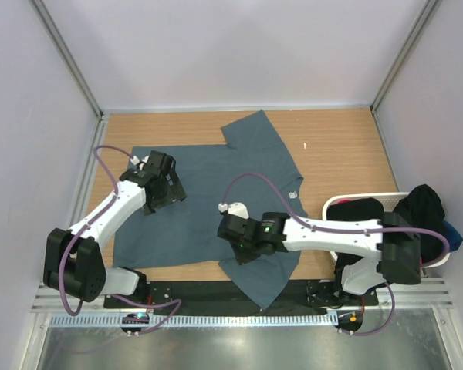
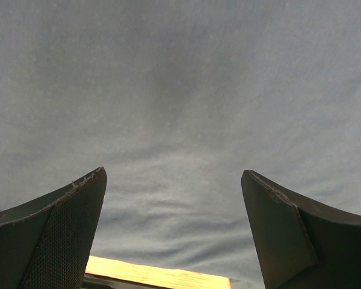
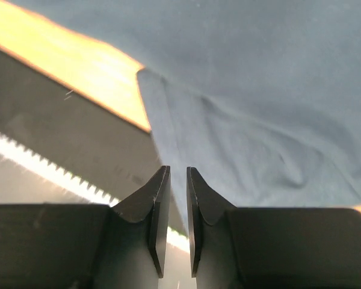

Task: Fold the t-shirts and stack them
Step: Flatten the tshirt out

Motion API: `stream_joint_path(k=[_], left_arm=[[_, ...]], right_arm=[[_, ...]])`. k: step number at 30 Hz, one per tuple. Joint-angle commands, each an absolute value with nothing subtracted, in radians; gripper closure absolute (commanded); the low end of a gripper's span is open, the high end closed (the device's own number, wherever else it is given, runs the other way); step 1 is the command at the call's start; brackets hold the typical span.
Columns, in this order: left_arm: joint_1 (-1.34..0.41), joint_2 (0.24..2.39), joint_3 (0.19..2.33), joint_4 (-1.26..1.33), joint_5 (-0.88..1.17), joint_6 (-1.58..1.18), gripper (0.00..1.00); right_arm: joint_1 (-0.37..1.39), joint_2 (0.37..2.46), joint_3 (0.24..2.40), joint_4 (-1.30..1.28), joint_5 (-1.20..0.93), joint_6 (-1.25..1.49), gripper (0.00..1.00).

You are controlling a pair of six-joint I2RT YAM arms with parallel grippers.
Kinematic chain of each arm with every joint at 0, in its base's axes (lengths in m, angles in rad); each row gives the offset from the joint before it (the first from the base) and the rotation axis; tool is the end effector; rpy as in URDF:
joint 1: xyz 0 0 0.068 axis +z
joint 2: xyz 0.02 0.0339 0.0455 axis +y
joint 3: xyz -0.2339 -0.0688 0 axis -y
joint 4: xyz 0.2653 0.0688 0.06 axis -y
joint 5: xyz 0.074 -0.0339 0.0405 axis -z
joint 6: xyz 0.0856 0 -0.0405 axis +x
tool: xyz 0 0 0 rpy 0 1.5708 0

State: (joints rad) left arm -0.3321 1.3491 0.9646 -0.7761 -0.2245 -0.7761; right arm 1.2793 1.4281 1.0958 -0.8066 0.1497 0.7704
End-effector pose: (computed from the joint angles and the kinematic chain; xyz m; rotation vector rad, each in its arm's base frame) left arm 0.2896 -0.0797 0.1534 -0.6506 2.5973 -0.0364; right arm 0.1052 0.3062 0.1711 -0.6514 2.6849 0.4103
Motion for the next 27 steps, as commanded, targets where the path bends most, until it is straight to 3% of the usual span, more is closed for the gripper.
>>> stream_joint_path(k=[1, 13, 27], left_arm=[[-0.334, 1.335, 1.011, -0.764, -0.247, -0.755, 0.06], [-0.334, 1.299, 0.973, -0.756, -0.199, -0.759, 0.05], [-0.336, 1.275, 0.988, -0.782, -0.218, -0.776, 0.06]], right_arm=[[1.282, 1.532, 1.092, -0.710, 0.190, 0.730, 0.77], [1.284, 1.781, 1.203, -0.601, 0.238, 0.672, 0.84], [1.387, 1.783, 0.991, -0.480, 0.140, 0.745, 0.88]])
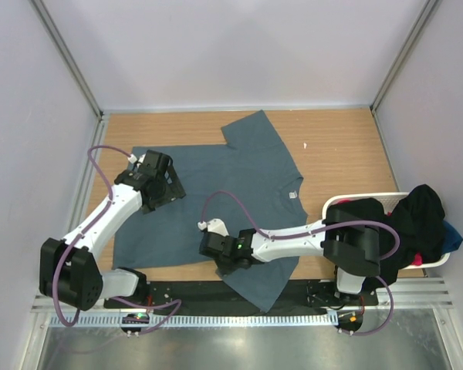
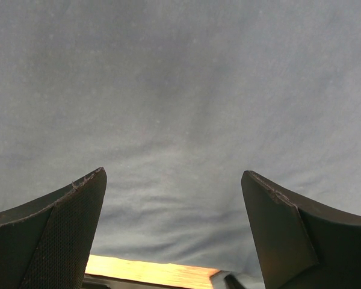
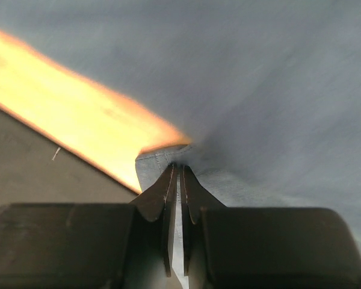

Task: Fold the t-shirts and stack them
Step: Flatten the tshirt out

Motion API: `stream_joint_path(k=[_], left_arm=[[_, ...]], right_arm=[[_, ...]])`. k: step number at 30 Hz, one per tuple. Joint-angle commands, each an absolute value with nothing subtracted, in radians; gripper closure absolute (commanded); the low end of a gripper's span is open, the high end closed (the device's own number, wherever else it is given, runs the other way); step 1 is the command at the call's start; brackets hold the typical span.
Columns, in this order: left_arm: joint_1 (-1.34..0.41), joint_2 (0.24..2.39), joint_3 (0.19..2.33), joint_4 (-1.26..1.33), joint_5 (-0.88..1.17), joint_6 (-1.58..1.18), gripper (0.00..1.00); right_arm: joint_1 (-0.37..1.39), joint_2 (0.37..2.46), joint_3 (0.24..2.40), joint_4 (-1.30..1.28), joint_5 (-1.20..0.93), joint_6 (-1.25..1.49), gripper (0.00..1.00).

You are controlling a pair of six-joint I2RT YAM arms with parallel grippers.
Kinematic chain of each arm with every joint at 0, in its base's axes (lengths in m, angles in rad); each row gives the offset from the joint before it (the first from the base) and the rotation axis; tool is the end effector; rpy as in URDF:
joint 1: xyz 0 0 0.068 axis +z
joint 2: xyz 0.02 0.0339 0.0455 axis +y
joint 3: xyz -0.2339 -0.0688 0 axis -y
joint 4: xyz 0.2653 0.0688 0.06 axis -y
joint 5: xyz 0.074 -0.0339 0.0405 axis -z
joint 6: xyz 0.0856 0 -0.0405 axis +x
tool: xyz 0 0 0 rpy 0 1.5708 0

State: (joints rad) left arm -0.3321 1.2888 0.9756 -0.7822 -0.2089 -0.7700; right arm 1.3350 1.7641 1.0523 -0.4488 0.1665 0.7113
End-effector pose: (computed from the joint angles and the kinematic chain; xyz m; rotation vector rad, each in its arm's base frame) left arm 0.2875 -0.0804 0.1733 -0.6360 2.5510 -0.0987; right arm 0.0998 0.3547 0.0699 -0.8025 2.6456 0.3708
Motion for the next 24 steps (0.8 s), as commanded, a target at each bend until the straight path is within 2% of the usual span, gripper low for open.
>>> stream_joint_path(k=[1, 9, 12, 13, 17, 19, 20, 24], left_arm=[[-0.334, 1.279, 0.988, -0.781, -0.219, -0.779, 0.06], [-0.336, 1.310, 0.982, -0.759, -0.248, -0.792, 0.06], [-0.334, 1.328, 0.994, -0.752, -0.256, -0.793, 0.06], [-0.334, 1.338, 1.000, -0.750, -0.258, -0.792, 0.06], [-0.333, 1.403, 1.063, -0.738, -0.259, -0.788, 0.06], [-0.328, 1.459, 1.124, -0.732, -0.255, -0.776, 0.05], [-0.321, 1.479, 1.144, -0.732, -0.252, -0.767, 0.05], [-0.287, 1.583, 1.233, -0.715, -0.245, -0.746, 0.05]], right_arm=[[1.400, 1.776, 0.976, -0.482, 0.140, 0.750, 0.89], [1.476, 1.645, 0.851, -0.531, 0.095, 0.827, 0.91], [1.474, 1.580, 0.888, -0.615, 0.147, 0.809, 0.90], [1.470, 1.562, 0.960, -0.649, 0.178, 0.778, 0.89], [1.373, 1.548, 1.207, -0.825, 0.293, 0.683, 0.81], [1.237, 1.537, 1.314, -0.834, 0.253, 0.643, 0.76], [1.189, 1.516, 1.334, -0.804, 0.229, 0.631, 0.68], [0.962, 1.502, 1.406, -0.719, 0.227, 0.586, 0.53]])
